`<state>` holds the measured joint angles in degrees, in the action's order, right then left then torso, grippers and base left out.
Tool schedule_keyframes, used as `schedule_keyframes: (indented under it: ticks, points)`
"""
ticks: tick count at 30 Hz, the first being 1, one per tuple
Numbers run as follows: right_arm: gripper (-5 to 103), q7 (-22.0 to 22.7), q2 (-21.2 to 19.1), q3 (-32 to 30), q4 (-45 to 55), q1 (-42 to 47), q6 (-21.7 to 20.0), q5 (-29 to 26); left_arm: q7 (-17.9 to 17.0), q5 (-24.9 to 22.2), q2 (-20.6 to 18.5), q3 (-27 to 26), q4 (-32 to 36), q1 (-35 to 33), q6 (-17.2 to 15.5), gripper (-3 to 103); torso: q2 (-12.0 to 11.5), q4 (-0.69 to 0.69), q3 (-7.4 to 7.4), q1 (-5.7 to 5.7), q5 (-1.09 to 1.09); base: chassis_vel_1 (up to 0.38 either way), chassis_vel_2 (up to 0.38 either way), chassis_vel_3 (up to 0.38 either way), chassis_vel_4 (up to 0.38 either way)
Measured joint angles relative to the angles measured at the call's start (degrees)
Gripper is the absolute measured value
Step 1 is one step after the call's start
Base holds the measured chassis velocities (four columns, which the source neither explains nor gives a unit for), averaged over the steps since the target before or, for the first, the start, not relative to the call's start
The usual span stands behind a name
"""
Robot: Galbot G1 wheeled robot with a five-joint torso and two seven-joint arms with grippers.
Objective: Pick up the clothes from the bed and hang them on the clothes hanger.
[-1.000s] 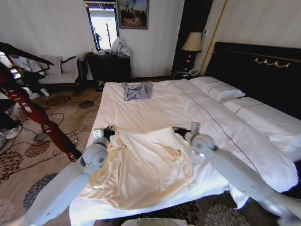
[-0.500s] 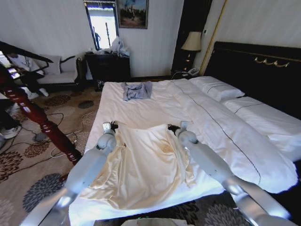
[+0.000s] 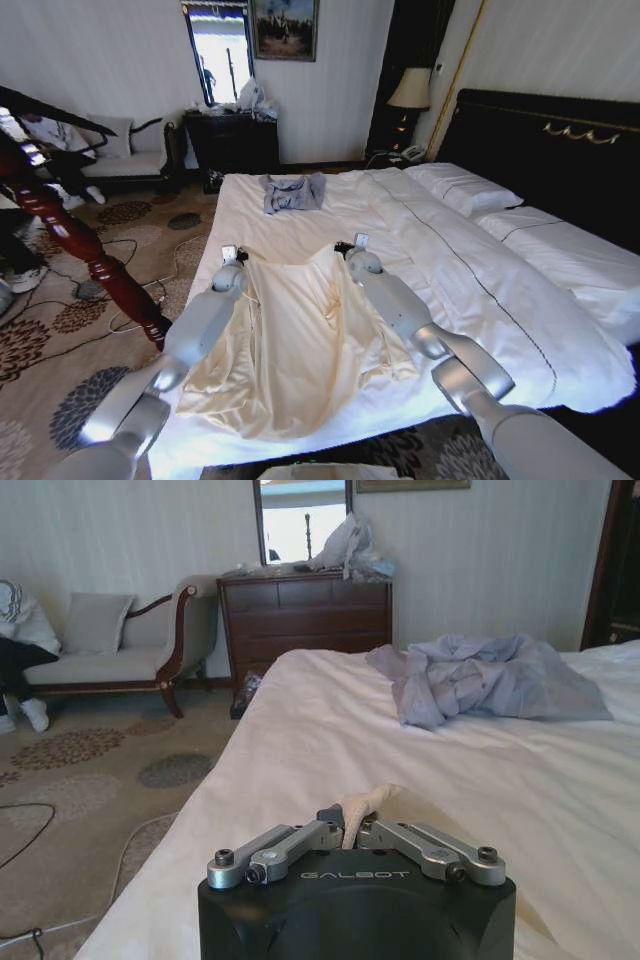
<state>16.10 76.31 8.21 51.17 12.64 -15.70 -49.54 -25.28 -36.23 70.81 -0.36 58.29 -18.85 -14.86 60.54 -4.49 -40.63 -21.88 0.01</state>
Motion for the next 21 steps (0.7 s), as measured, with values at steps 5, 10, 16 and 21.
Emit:
schedule_keyframes:
  ticks: [5, 10, 16, 21]
  points:
    - [1, -0.5, 0.7, 0.0, -1.8, 0.0, 0.6, 1.3, 0.7, 1.2, 0.9, 0.2, -3.7, 1.5, 0.5, 1, 0.0, 0.04, 0.00, 0.01, -0.01, 0.000, 0.000, 0.000, 0.000]
    - [1, -0.5, 1.2, -0.1, -2.6, 0.0, 0.6, 2.0, 0.6, 2.3, 1.0, 0.0, -5.3, 1.4, 0.5, 1, 0.0, 0.04, 0.00, 0.00, -0.01, 0.000, 0.000, 0.000, 0.000]
    - [9, -2.2, -1.7, 1.9, 3.0, 2.3, -3.2, -1.5, 0.3, 0.2, -1.0, 0.0, -0.5, -1.1, -2.8, 15, 0.0, 0.06, 0.01, 0.01, -0.01, 0.000, 0.000, 0.000, 0.000]
    - [25, -1.7, -3.4, 2.2, 6.8, 4.4, -4.9, -3.3, -0.4, -0.8, -1.7, 0.2, 2.1, -2.2, -5.5, 31, 0.0, 0.02, 0.01, 0.01, -0.01, 0.000, 0.000, 0.000, 0.000]
